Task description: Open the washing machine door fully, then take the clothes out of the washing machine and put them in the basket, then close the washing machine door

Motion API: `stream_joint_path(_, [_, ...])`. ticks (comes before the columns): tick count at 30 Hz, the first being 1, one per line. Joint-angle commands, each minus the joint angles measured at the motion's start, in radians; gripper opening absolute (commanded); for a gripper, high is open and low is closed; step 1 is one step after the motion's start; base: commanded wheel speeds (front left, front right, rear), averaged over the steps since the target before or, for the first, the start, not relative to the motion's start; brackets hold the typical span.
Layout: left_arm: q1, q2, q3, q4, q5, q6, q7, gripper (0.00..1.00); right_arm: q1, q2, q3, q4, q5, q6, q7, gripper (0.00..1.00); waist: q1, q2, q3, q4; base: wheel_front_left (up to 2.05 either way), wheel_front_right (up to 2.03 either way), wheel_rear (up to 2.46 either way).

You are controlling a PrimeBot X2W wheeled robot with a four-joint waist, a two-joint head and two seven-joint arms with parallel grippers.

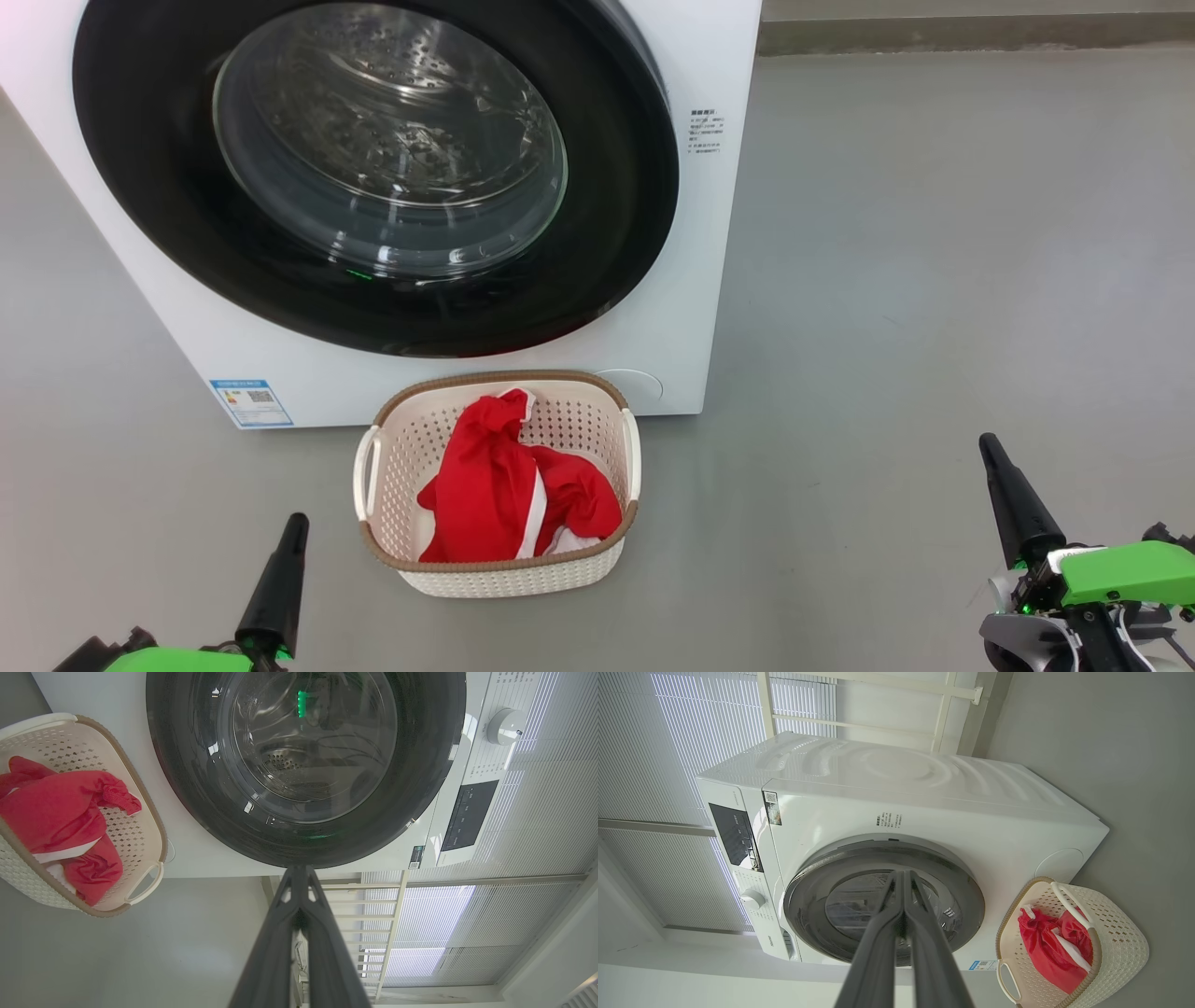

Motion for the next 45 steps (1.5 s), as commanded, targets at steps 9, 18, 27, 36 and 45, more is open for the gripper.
stream_joint_path(9, [-0.041,0.007,0.036,-0.02,-0.008,-0.007,0.005,0.0,-0.043,-0.015,0.015,-0.024,0.001,-0.001,0.005,0.0,0.0,0.0,0.0,0.0,0.0,0.0,0.0])
stream_joint_path(18, [-0.041,0.007,0.037,-0.02,-0.007,-0.007,0.005,0.0,-0.043,-0.014,0.014,-0.024,0.0,-0.001,0.005,0.0,0.0,0.0,0.0,0.0,0.0,0.0,0.0])
stream_joint_path(27, [-0.041,0.006,0.038,-0.02,-0.007,-0.007,0.006,0.0,-0.043,-0.014,0.014,-0.024,0.0,-0.001,0.006,0.0,0.0,0.0,0.0,0.0,0.0,0.0,0.0])
stream_joint_path(36, [-0.041,0.006,0.039,-0.02,-0.006,-0.007,0.006,0.0,-0.043,-0.014,0.014,-0.024,-0.001,-0.001,0.006,0.0,0.0,0.0,0.0,0.0,0.0,0.0,0.0])
stream_joint_path(45, [-0.041,0.005,0.039,-0.02,-0.006,-0.007,0.007,0.0,-0.043,-0.013,0.013,-0.024,-0.001,-0.001,0.006,0.0,0.0,0.0,0.0,0.0,0.0,0.0,0.0])
